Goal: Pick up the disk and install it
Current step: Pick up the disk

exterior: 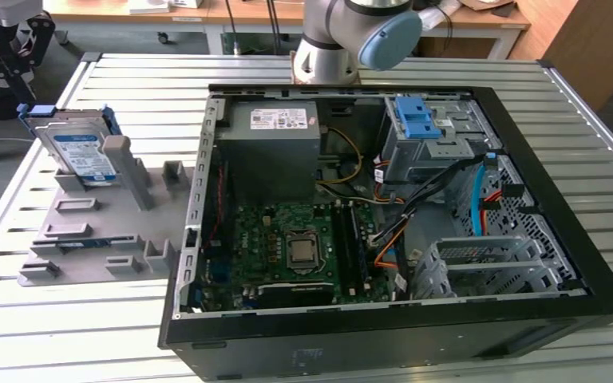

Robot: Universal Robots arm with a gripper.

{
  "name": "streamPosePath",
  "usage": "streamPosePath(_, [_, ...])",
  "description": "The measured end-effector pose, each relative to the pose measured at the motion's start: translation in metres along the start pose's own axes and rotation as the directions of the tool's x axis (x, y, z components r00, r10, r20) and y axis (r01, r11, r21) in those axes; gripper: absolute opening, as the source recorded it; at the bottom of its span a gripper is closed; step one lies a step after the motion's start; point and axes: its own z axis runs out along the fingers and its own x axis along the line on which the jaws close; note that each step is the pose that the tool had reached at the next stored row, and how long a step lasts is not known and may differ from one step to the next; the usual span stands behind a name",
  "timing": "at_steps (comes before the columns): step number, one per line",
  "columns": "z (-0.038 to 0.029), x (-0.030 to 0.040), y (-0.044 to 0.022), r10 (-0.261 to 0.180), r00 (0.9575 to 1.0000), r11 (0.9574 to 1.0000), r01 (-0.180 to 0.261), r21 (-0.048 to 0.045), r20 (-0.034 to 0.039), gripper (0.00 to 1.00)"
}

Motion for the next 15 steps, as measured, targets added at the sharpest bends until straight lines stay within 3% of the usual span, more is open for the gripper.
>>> streamPosePath(15, [0.0000, 0.0000, 0.0000, -0.048, 0.9989, 0.9989, 0.048, 0.0014, -0.0015, 0.11])
